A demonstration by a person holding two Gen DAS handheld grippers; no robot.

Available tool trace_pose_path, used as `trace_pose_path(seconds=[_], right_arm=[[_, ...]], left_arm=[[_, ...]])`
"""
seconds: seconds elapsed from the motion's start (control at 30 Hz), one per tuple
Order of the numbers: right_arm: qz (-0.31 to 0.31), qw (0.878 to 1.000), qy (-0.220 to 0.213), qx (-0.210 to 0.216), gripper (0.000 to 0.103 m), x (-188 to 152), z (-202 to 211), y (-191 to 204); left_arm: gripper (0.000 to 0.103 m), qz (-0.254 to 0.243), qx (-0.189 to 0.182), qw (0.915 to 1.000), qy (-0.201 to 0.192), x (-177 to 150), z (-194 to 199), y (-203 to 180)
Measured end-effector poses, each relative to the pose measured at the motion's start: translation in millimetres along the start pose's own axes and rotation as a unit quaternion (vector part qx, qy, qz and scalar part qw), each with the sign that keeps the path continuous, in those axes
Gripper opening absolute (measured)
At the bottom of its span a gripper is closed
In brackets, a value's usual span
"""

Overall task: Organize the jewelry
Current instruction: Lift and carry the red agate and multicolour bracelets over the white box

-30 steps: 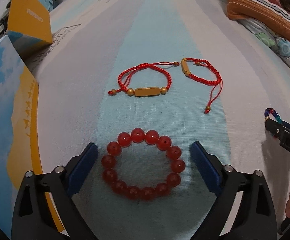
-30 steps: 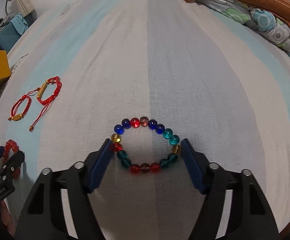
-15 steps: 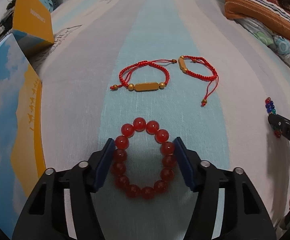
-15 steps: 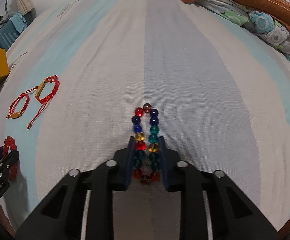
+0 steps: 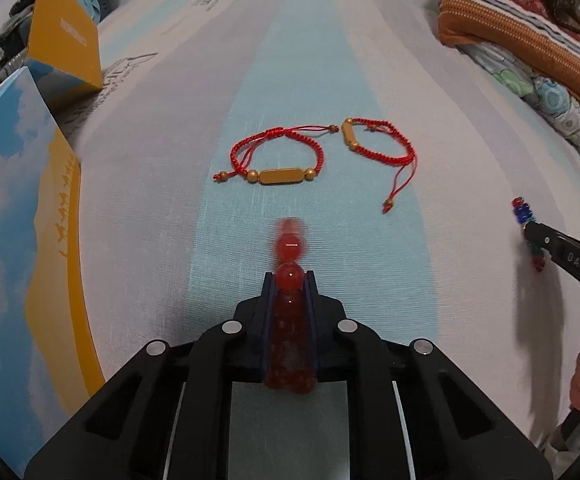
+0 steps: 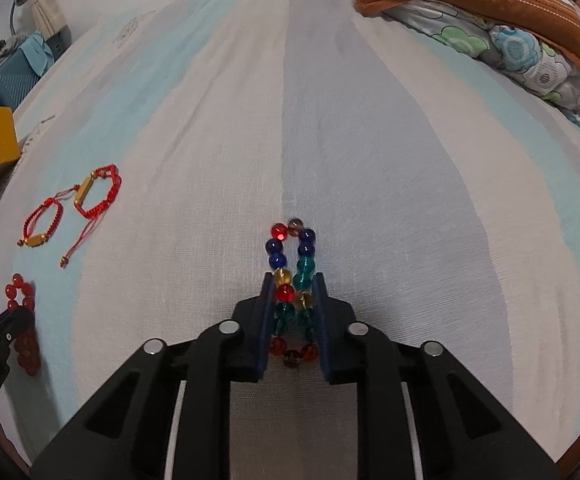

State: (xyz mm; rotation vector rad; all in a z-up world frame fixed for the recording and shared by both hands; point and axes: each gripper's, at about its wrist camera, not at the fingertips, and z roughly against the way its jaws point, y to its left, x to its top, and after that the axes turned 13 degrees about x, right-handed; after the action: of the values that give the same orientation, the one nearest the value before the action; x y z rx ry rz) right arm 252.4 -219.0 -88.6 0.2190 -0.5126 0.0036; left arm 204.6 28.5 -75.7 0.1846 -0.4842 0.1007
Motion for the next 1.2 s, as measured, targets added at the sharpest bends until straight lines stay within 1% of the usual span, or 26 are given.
trace_pose_path(seconds=[0.23, 0.53, 0.7, 0.8, 0.9, 1.2], right_arm=[[-0.004, 1.000, -0.006, 0.005, 0.009, 1.3, 4.2, -2.4], [-0.008, 1.000, -0.023, 0.014, 0.009, 4.0, 16.3, -3.3], [-0.007, 0.999, -0.039, 0.023, 0.009, 3.9, 28.6, -1.4], [-0.004, 0.998, -0.048, 0.028, 0.009, 4.6, 37.6, 0.6], [-0.001, 0.998, -0.054, 0.032, 0.009, 3.6, 44.7, 3.9], [-0.001, 0.997, -0.059, 0.043, 0.009, 1.0, 57.4, 9.1]], left_arm=[[0.013, 0.001, 0.000, 1.0000, -0.004, 1.4, 2.5, 0.0], [0.013, 0.004, -0.007, 0.9999, -0.012, 2.3, 11.5, 2.2], [0.013, 0.003, -0.017, 0.9997, -0.018, 2.5, 19.5, 1.4], [0.013, 0.004, -0.031, 0.9993, -0.020, 3.4, 25.5, 1.9], [0.013, 0.002, -0.033, 0.9991, -0.025, 4.8, 31.1, 1.8], [0.013, 0.005, -0.040, 0.9989, -0.023, 14.6, 41.0, 3.7]])
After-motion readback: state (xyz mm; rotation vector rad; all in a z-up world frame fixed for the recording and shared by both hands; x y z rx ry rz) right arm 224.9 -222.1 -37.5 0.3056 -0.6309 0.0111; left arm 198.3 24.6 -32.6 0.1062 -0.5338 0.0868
